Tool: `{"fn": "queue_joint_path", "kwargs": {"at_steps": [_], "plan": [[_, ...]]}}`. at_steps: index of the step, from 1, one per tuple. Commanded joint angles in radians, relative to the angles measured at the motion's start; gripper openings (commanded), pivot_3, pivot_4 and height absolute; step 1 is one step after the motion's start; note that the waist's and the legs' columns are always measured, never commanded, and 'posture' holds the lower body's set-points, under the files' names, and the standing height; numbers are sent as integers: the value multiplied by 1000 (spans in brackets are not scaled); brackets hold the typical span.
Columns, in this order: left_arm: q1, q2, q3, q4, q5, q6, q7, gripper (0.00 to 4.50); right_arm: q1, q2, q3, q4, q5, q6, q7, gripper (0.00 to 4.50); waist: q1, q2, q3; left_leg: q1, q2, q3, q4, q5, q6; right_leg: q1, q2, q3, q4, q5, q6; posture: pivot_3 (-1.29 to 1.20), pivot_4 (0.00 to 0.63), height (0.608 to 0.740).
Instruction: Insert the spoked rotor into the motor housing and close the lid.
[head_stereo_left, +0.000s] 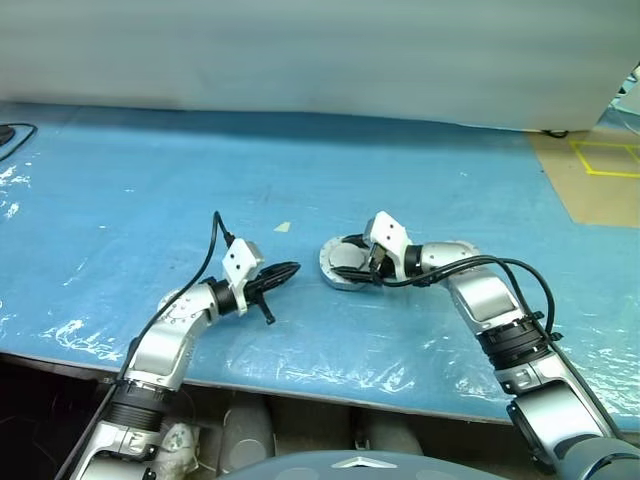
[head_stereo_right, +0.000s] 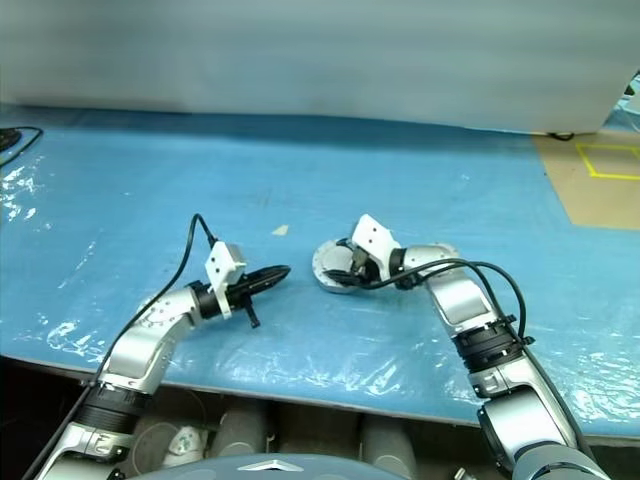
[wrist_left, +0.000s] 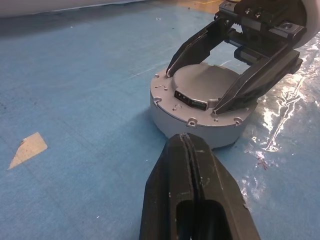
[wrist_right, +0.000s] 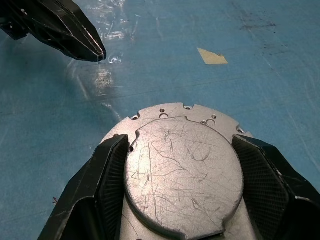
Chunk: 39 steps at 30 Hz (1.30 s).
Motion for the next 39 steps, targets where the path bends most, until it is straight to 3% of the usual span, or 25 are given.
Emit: {"fn": "queue_joint_path", "kwargs": {"at_steps": [1,16,24,29,39], "plan": [[-41,-16,-11,4,15,-36,11,0,39,-8,67,76,-64,26,-5,2983,0,0,0,1,0,0,0,0,0,1,0,0,0,0,0,0,150,740],[-192,-86,-167,195,221,-26,85,0,19,29,9,75,-29,42,-50,2983,-3,-2,-2,4,0,-2,-6,0,0,1,1,1,-2,0,0,0,150,740],[-182,-75,-193,183,232,36,68,0,10,45,-21,60,9,65,-33,2983,-1,-3,-3,7,-1,-3,-8,0,0,4,-1,3,-4,-4,7,0,150,740],[-184,-83,-188,181,229,37,75,0,15,59,-43,16,69,96,1,4470,2,-2,-3,7,-1,-3,-11,0,0,3,-1,3,-4,-3,6,0,150,740],[-186,-89,-189,185,225,31,71,0,-15,99,-157,-1,202,126,-3,4470,4,-2,-3,-3,-2,-2,-11,0,0,-4,-3,1,-7,0,1,0,150,740]]}}
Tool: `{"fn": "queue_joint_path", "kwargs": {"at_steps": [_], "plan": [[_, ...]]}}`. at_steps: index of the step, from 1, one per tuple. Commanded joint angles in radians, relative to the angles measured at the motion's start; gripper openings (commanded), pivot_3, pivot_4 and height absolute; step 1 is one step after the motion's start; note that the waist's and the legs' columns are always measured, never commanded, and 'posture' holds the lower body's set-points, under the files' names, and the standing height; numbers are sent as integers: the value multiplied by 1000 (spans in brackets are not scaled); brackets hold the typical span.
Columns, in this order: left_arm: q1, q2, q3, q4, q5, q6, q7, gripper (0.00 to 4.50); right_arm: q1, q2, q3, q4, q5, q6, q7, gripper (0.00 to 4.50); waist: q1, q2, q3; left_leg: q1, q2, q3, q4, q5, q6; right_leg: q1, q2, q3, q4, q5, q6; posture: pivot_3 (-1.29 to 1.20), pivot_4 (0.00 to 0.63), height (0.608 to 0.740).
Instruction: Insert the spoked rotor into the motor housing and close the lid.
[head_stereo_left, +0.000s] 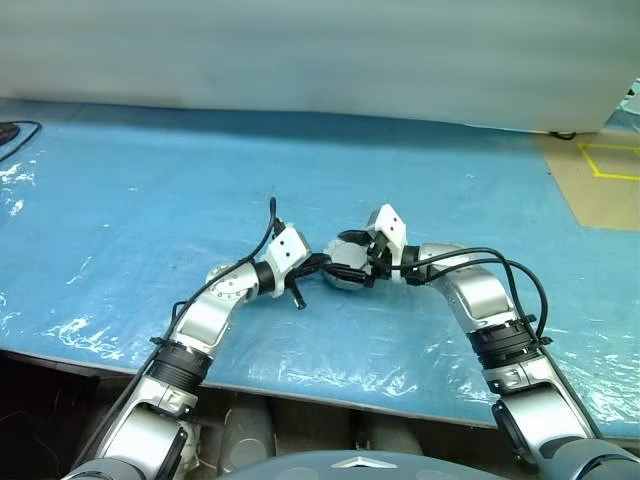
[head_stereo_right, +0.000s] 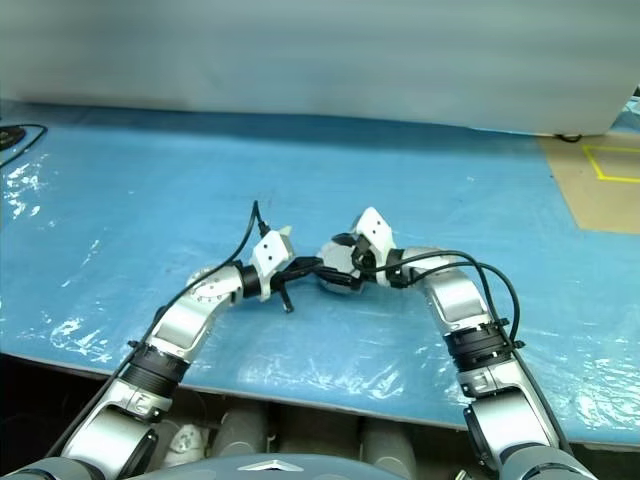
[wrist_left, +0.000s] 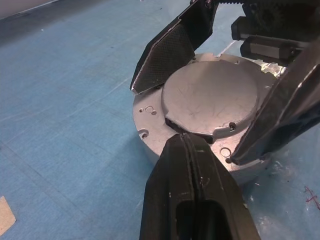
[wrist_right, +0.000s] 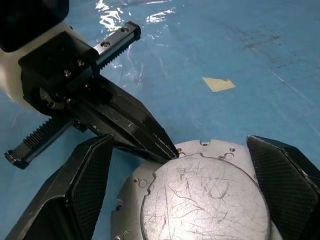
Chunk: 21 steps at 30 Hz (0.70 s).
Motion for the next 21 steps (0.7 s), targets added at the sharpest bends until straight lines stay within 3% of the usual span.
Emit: {"fn": "queue_joint_path", "kwargs": {"at_steps": [1,9,15,21], "plan": [[18,-2,-34,33,23,26,-2,0,-26,16,-71,12,45,9,-41,4470,0,0,0,0,0,0,0,0,0,0,0,0,0,0,0,0,150,740],[15,-13,-38,33,20,24,-6,0,-80,-21,-148,114,46,110,-130,4470,3,0,0,-1,0,2,0,0,0,-1,0,0,0,0,0,0,150,740],[12,-19,-37,37,21,22,-6,0,-92,-27,-232,73,260,611,-121,4470,5,1,0,-1,0,2,0,2,-3,0,0,0,-1,0,0,0,150,740],[12,-21,-30,38,17,20,-2,0,-113,-1,-345,74,407,883,-154,4470,10,2,1,-1,0,2,0,2,-3,-1,0,-1,-1,0,0,0,150,740]]}}
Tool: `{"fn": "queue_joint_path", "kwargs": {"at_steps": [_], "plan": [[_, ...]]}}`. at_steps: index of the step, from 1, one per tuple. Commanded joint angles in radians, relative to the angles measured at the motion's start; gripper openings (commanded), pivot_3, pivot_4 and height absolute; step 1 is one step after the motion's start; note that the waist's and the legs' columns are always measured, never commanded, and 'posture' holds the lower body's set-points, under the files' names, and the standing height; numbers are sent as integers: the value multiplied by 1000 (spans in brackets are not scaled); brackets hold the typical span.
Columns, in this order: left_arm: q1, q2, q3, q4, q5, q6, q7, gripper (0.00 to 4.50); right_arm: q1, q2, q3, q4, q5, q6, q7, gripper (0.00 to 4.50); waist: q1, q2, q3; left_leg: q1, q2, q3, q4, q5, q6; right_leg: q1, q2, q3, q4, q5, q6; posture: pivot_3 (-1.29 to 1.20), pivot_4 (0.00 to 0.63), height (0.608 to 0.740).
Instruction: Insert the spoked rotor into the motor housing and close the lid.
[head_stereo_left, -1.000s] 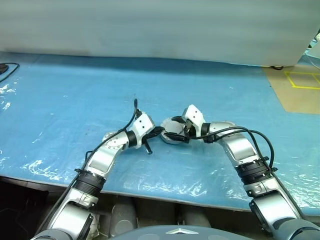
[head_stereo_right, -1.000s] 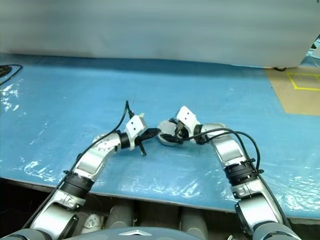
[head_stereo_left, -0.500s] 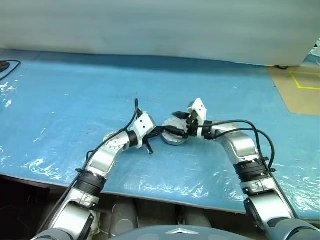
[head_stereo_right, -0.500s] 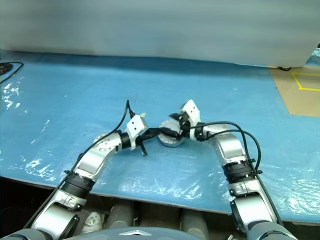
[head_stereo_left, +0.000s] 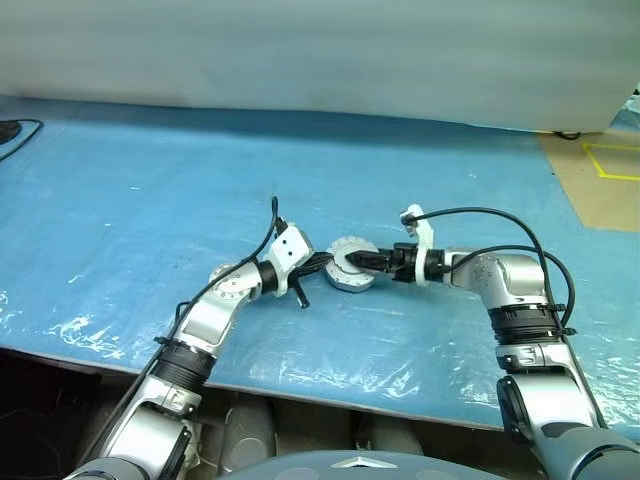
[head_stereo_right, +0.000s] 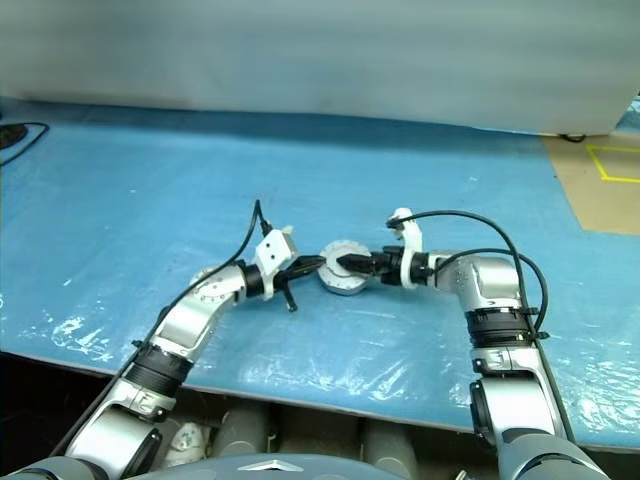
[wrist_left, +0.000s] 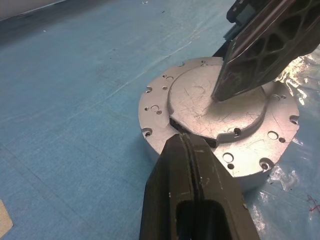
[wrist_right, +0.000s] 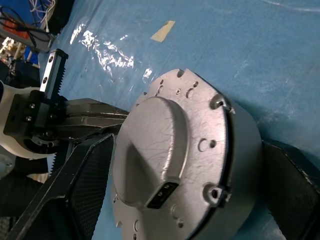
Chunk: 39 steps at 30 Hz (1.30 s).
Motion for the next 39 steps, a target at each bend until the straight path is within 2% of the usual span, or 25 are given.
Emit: {"fn": "queue_joint_path", "kwargs": {"at_steps": [1,3,11,14,17,21,26,33,39], "plan": [[16,-2,-29,30,17,21,-3,0,-34,21,-83,-26,107,139,-16,4470,0,0,0,0,0,0,0,0,0,0,0,0,0,0,0,0,150,740],[16,-1,-24,33,17,19,1,0,-52,55,-138,8,123,178,-52,4470,1,1,0,0,0,0,0,0,-1,-1,0,0,0,0,0,0,150,740],[13,1,-6,38,15,15,10,0,-48,107,-166,-3,157,304,-79,1941,-6,2,1,0,0,0,-1,0,-2,-3,2,0,0,0,0,0,150,740],[14,-2,-3,38,15,14,13,0,-21,103,-131,-42,179,344,-64,1261,-4,2,1,0,0,0,-2,-1,-3,-3,3,-1,0,0,0,0,150,740],[14,-6,-3,40,16,10,14,0,-3,105,-107,-70,183,359,-60,1205,-5,2,1,1,0,0,-2,-1,-4,-3,3,0,0,0,0,0,150,740],[9,-17,12,44,10,2,29,0,-9,131,-137,-70,187,373,-75,1205,-7,2,1,1,1,0,-2,-2,-6,-3,4,0,0,-1,-1,0,150,740],[-15,-60,110,57,-50,11,99,0,-33,168,-212,-35,187,375,-90,1205,-13,3,2,1,1,0,-2,-3,-6,-4,4,0,1,-1,-1,0,150,740],[0,-106,310,-13,-257,119,148,0,-128,273,-451,62,209,331,-176,1205,-4,5,7,-10,0,2,2,-2,-6,-12,4,-1,3,-1,-1,0,150,740],[103,-88,416,-150,-408,226,169,0,-160,325,-534,79,232,275,-245,1205,-2,5,7,-18,1,2,2,-2,-6,-19,4,-4,4,2,2,0,150,740]]}}
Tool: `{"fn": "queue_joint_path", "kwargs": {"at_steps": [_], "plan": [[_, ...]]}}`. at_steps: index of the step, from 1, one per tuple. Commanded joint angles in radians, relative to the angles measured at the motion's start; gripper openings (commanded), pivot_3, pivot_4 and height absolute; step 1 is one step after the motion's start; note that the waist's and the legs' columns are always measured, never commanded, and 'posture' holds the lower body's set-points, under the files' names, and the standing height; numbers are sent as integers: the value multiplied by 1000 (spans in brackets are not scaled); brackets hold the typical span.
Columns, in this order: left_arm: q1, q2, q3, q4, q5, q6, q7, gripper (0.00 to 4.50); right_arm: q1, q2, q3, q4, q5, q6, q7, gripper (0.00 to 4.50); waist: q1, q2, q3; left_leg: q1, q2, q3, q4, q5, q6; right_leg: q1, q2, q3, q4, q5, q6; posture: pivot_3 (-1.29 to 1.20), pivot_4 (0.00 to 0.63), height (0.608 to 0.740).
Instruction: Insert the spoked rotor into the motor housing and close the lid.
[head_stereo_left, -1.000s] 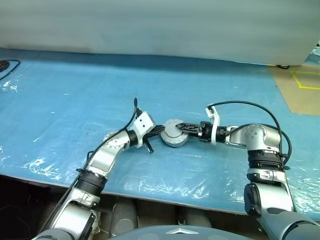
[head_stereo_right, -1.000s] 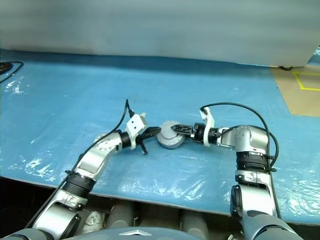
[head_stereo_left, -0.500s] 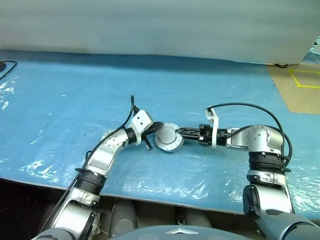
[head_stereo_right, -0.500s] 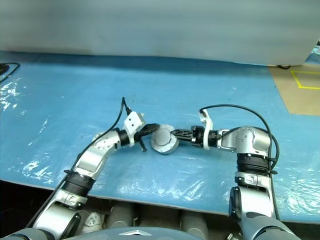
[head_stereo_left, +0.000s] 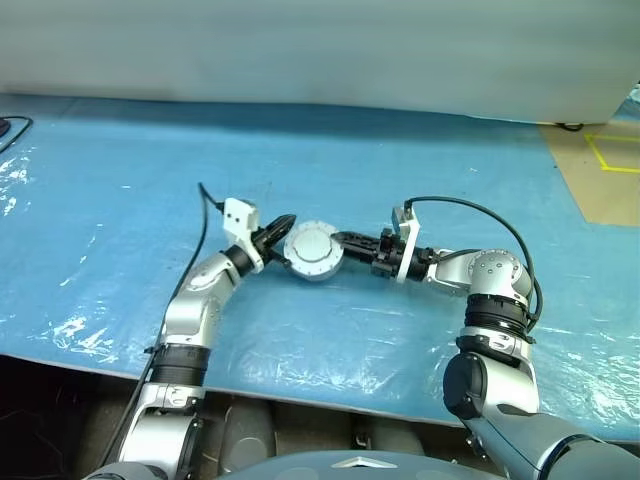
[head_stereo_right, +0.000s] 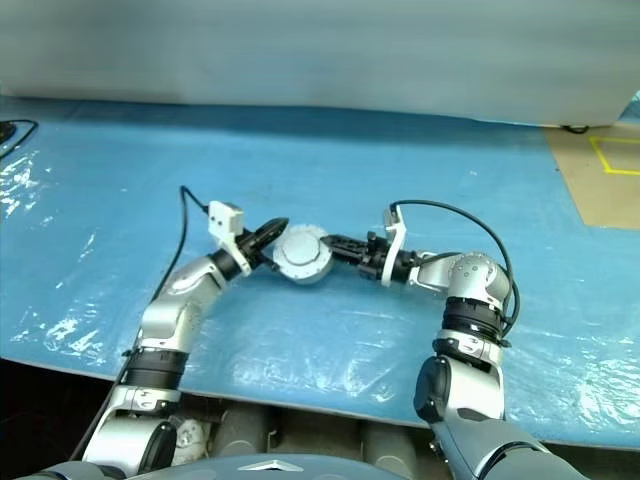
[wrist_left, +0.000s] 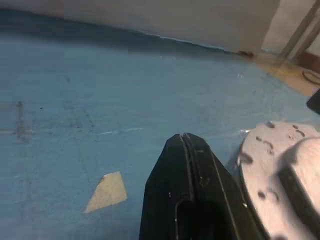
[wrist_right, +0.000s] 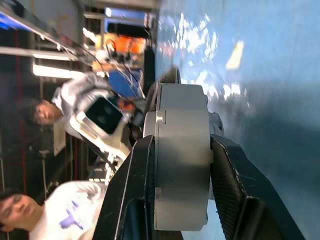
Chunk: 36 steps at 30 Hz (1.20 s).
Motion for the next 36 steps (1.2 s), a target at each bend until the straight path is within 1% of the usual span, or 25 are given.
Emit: {"fn": "queue_joint_path", "kwargs": {"at_steps": [1,4,9,10,11,13,18,19,20,21,22,23,29,32,36], "plan": [[51,15,52,-107,-87,57,12,0,-53,34,-73,-6,82,-40,-28,1205,1,0,0,-1,0,0,0,0,0,-1,0,0,0,0,0,0,150,740],[81,7,83,-157,-162,112,31,0,-85,71,-127,13,97,-99,-84,1205,3,0,0,-2,1,0,0,0,0,-1,0,-1,0,0,0,0,150,740],[94,-28,114,-224,-317,215,52,0,-106,100,-147,41,114,-222,-146,1205,15,0,0,-1,0,0,2,0,0,-1,0,-1,1,-2,-3,0,150,740],[93,-40,128,-231,-358,231,59,396,-109,108,-152,43,123,-244,-154,1205,16,0,1,-1,0,0,2,0,0,-1,0,-1,1,-1,-3,0,150,740],[93,-52,142,-237,-398,249,68,604,-112,114,-156,44,133,-264,-160,1205,16,0,1,-1,0,0,2,0,0,-1,0,-1,1,-1,-2,0,150,740],[92,-74,170,-244,-465,272,97,1240,-112,120,-155,42,148,-295,-170,1205,16,0,1,-1,0,0,2,0,0,-1,0,0,1,0,0,0,150,740],[95,-99,197,-251,-563,314,149,3019,-106,125,-148,44,197,-336,-197,1205,15,0,1,-1,0,-1,1,0,0,-1,0,-1,1,1,1,0,150,740],[89,-105,203,-241,-571,320,180,3286,-106,125,-147,43,210,-337,-200,1205,15,0,1,-1,0,-1,1,0,0,-1,0,-1,1,1,1,0,150,740],[83,-111,211,-228,-583,329,211,3676,-105,126,-145,41,223,-334,-202,1205,15,0,1,-2,0,-1,1,0,0,-1,0,-1,1,1,1,0,150,740],[78,-114,217,-216,-616,356,226,3940,-101,126,-138,35,235,-328,-200,1205,14,0,1,-1,0,-1,1,0,0,-1,0,-1,1,1,1,0,150,740],[76,-115,221,-211,-644,378,236,4319,-98,126,-130,30,245,-323,-198,1205,14,0,1,-2,0,-1,2,0,0,-1,0,-1,1,1,2,0,150,740],[74,-115,223,-211,-664,394,243,4441,-96,127,-125,26,258,-317,-197,1205,14,0,1,-1,0,-1,2,0,0,-1,0,-1,1,1,2,0,150,740],[45,-124,231,-213,-774,445,292,4441,-83,123,-88,18,300,-313,-203,1205,15,0,1,-2,0,-2,4,0,0,0,0,-1,2,2,3,0,150,740],[30,-129,229,-211,-811,451,299,4441,-74,123,-66,16,308,-317,-205,1205,16,0,1,-2,0,-3,5,0,0,0,0,-1,2,2,3,0,150,740],[24,-125,207,-207,-827,468,298,4441,-56,124,-32,4,319,-308,-196,1205,16,0,1,-2,0,-3,7,0,0,1,0,-1,3,3,4,0,150,740]]}}
